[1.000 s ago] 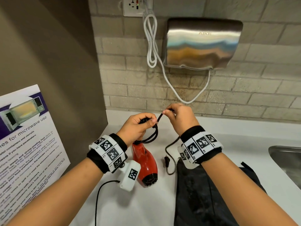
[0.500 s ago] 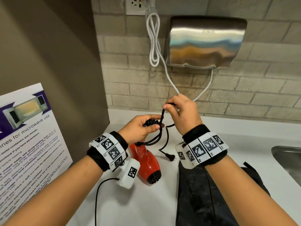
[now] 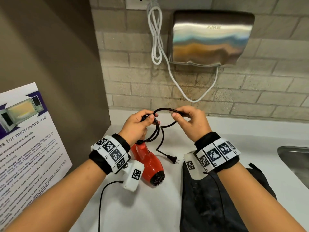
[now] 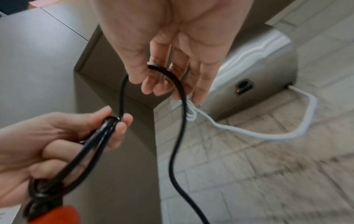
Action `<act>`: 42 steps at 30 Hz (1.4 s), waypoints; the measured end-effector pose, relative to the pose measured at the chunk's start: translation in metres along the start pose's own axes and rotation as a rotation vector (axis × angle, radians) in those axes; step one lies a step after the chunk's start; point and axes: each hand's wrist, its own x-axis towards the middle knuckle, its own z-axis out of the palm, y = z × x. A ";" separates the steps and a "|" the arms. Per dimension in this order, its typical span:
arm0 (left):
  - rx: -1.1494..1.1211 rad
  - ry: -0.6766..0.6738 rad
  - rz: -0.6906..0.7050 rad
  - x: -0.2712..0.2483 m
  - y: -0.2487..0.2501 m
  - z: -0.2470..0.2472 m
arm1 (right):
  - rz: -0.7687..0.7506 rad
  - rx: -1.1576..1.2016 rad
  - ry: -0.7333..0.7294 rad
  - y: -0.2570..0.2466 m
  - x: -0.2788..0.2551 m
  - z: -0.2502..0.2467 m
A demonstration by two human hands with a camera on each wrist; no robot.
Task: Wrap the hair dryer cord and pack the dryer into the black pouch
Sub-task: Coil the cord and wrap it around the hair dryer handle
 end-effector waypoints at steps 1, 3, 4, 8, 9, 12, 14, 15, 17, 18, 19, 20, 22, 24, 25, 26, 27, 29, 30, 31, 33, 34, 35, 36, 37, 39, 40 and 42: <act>0.001 -0.004 0.000 0.000 0.000 0.000 | 0.022 0.017 -0.004 0.007 -0.003 0.001; 0.001 -0.006 -0.002 0.002 -0.001 -0.002 | 0.092 0.046 -0.017 0.025 -0.009 0.007; -0.001 -0.009 0.000 0.002 -0.001 -0.002 | 0.160 0.042 -0.040 0.035 -0.011 0.010; -0.015 -0.029 -0.003 0.003 -0.004 -0.003 | 0.469 -0.204 -0.320 0.077 -0.024 0.031; -0.020 -0.035 -0.005 0.004 -0.005 -0.003 | 0.517 -0.286 -0.402 0.088 -0.028 0.038; -0.033 -0.045 -0.007 0.005 -0.005 -0.001 | 0.619 -0.473 -0.603 0.118 -0.034 0.058; -0.040 -0.054 -0.003 0.005 -0.006 0.000 | 0.630 -0.566 -0.711 0.133 -0.034 0.070; -0.044 -0.057 0.000 0.006 -0.006 0.001 | 0.625 -0.598 -0.749 0.138 -0.032 0.075; -0.049 -0.054 -0.002 0.008 -0.007 0.002 | 0.617 -0.646 -0.803 0.146 -0.029 0.083; -0.048 -0.055 -0.007 0.009 -0.007 0.002 | 0.608 -0.668 -0.817 0.149 -0.027 0.086; -0.045 -0.059 -0.012 0.010 -0.006 0.003 | 0.590 -0.702 -0.822 0.154 -0.027 0.089; -0.042 -0.063 -0.016 0.011 -0.006 0.003 | 0.562 -0.752 -0.832 0.158 -0.028 0.090; -0.036 -0.068 -0.022 0.012 -0.006 0.003 | 0.531 -0.856 -0.889 0.167 -0.031 0.094; -0.032 -0.060 -0.026 0.014 -0.006 0.003 | 0.525 -0.872 -0.924 0.164 -0.032 0.094; -0.036 -0.050 -0.029 0.015 -0.007 0.002 | 0.510 -0.854 -0.905 0.161 -0.030 0.090; -0.041 -0.039 -0.034 0.016 -0.006 0.002 | 0.498 -0.811 -0.842 0.155 -0.027 0.084; -0.044 -0.030 -0.040 0.017 -0.006 0.002 | 0.496 -0.738 -0.738 0.150 -0.023 0.077; -0.045 -0.030 -0.044 0.019 -0.007 0.001 | 0.502 -0.532 -0.478 0.139 -0.013 0.061; -0.044 -0.032 -0.045 0.021 -0.007 0.001 | 0.496 -0.405 -0.351 0.131 -0.007 0.054; -0.040 -0.029 -0.048 0.022 -0.007 0.001 | 0.497 -0.263 -0.233 0.123 -0.001 0.046; -0.030 -0.017 -0.052 0.025 -0.007 0.001 | 0.464 -0.004 -0.066 0.097 0.008 0.029; -0.027 -0.014 -0.048 0.025 -0.006 0.002 | 0.409 0.151 -0.013 0.080 0.010 0.022; -0.024 -0.010 -0.038 0.026 -0.007 0.002 | 0.338 0.279 0.030 0.066 0.010 0.017; -0.019 -0.003 -0.024 0.027 -0.006 0.003 | 0.260 0.334 0.057 0.053 0.009 0.012; -0.016 0.008 -0.010 0.028 -0.006 0.004 | 0.191 0.352 0.066 0.041 0.006 0.010; -0.033 0.009 0.008 0.030 -0.008 0.005 | 0.095 0.451 0.062 0.024 0.000 0.010; -0.043 0.002 0.008 0.031 -0.008 0.005 | 0.058 0.523 0.047 0.017 -0.003 0.012; -0.041 -0.002 0.001 0.031 -0.009 0.007 | 0.015 0.587 0.001 0.007 -0.007 0.017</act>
